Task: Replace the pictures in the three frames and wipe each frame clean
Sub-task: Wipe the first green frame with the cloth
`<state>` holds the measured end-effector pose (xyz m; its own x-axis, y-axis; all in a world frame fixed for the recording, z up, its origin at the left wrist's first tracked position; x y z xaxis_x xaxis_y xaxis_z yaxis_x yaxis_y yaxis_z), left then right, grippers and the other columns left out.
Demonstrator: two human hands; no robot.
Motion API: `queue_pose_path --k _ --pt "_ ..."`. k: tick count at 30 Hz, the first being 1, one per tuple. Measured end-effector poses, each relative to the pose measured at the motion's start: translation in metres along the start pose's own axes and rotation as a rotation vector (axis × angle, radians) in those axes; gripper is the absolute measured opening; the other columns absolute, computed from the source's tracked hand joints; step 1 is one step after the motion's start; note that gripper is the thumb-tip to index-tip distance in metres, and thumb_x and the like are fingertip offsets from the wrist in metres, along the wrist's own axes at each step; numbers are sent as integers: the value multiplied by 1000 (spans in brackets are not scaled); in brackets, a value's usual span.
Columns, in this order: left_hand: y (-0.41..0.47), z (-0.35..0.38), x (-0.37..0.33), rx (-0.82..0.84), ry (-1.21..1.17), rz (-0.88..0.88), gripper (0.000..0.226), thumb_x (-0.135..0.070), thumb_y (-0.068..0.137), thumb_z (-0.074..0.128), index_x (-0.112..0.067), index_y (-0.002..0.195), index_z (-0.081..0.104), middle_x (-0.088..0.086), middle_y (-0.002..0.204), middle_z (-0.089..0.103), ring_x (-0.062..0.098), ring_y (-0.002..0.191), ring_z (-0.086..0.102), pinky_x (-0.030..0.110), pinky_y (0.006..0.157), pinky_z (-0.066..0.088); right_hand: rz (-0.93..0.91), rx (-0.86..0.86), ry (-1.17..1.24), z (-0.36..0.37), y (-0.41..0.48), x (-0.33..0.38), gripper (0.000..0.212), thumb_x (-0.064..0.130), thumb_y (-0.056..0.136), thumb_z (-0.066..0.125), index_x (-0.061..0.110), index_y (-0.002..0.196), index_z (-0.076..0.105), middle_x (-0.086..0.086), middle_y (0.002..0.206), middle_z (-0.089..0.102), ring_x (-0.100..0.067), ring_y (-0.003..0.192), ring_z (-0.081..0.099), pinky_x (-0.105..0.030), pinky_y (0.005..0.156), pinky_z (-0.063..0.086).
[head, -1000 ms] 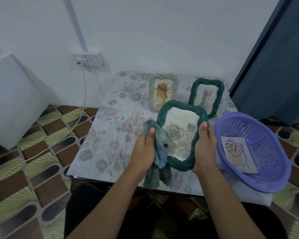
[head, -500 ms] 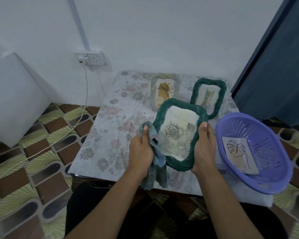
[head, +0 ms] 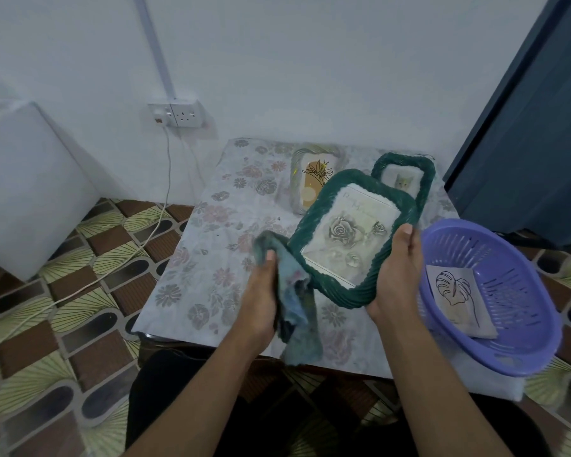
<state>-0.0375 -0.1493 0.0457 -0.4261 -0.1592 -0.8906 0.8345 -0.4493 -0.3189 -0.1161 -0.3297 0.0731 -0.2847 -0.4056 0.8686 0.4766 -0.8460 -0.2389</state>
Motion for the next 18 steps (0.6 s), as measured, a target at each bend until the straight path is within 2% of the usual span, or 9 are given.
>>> queue_pose_path --k 2,4,5,6,7,9,12,15,18 --pt "0 10 -4 29 48 84 36 -42 91 51 -15 113 60 10 104 73 15 91 73 26 76 57 -41 3 4 5 -6 -2 20 38 107 41 47 116 56 24 115 63 -3 113 62 -35 105 49" --pt "5 8 -7 -46 41 154 23 -31 97 55 -15 111 62 1 97 75 17 95 72 29 83 56 -63 -7 25 6 -13 -7 28 37 106 41 39 132 51 27 117 58 3 111 58 -27 103 45" --pt "7 5 -9 -92 42 181 19 -29 99 55 -15 108 64 -1 94 76 18 94 71 29 82 56 -65 -6 39 7 -15 -9 32 36 106 42 33 137 50 22 121 59 1 113 58 -26 101 45" --pt "9 2 -13 -124 39 208 18 -28 100 54 -16 106 65 0 94 76 19 94 71 30 83 56 -77 14 67 6 -15 -11 28 32 106 43 27 132 54 16 119 62 -3 109 60 -27 97 48" --pt "11 0 -16 -139 24 232 18 -28 100 54 -17 106 66 1 95 76 20 95 71 32 86 56 -76 43 109 6 -15 -13 19 25 107 43 22 118 59 10 109 66 -6 99 63 -29 88 52" --pt "14 -6 -23 -162 27 279 19 -30 100 53 -17 103 68 0 92 75 18 91 70 36 87 56 -38 98 197 4 -14 -15 20 14 105 40 18 100 59 5 89 66 -10 80 62 -27 68 51" --pt "19 -17 -35 -191 116 326 27 -34 101 51 -14 92 67 4 82 70 20 79 67 36 76 54 125 181 259 2 -7 -14 30 25 101 34 16 106 62 -1 90 69 -19 81 63 -27 66 49" --pt "26 -24 -47 -198 248 365 38 -40 101 48 -11 80 61 10 72 61 21 68 59 38 66 47 235 274 72 2 2 -8 35 39 94 41 14 111 60 -9 98 67 -27 92 60 -32 73 49" --pt "31 -26 -54 -137 353 377 34 -38 103 45 -19 78 57 1 74 61 15 70 58 35 71 49 312 406 -224 5 4 -1 44 41 95 48 6 114 65 -10 103 71 -30 93 67 -36 78 55"
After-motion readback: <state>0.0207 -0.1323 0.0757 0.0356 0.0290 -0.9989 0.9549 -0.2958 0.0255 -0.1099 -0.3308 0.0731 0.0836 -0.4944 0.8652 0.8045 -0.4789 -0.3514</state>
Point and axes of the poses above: each hand's wrist, its own y-axis towards the middle knuckle, its own z-axis out of the palm, x = y × z, the point moved 8 cm from there along y, towards the middle knuckle
